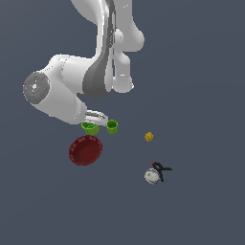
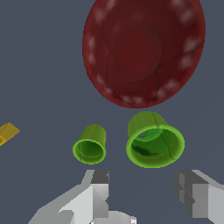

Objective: Pick up a designated object from a clutter of objects.

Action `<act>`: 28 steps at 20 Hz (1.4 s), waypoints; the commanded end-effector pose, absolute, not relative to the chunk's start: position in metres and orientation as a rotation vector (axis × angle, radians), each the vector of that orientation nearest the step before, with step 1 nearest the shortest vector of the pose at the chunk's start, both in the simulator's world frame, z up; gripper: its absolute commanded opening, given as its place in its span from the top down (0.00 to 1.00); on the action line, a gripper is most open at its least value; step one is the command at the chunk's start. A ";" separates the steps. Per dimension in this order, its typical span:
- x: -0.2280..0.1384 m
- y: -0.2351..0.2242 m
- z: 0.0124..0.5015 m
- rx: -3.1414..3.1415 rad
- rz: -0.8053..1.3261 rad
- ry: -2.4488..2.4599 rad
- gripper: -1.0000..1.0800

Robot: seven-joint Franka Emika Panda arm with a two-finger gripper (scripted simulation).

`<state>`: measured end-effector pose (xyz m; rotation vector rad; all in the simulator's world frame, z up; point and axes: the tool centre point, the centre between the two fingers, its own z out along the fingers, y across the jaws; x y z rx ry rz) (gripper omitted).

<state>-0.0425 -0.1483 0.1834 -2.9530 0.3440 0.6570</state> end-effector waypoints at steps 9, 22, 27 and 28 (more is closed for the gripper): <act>-0.098 -0.212 0.111 -2.740 0.972 0.470 0.38; -0.119 -0.227 0.090 -2.666 1.053 0.504 0.38; -0.127 -0.223 0.081 -2.664 1.055 0.504 0.38; -0.129 -0.222 0.079 -2.664 1.055 0.504 0.38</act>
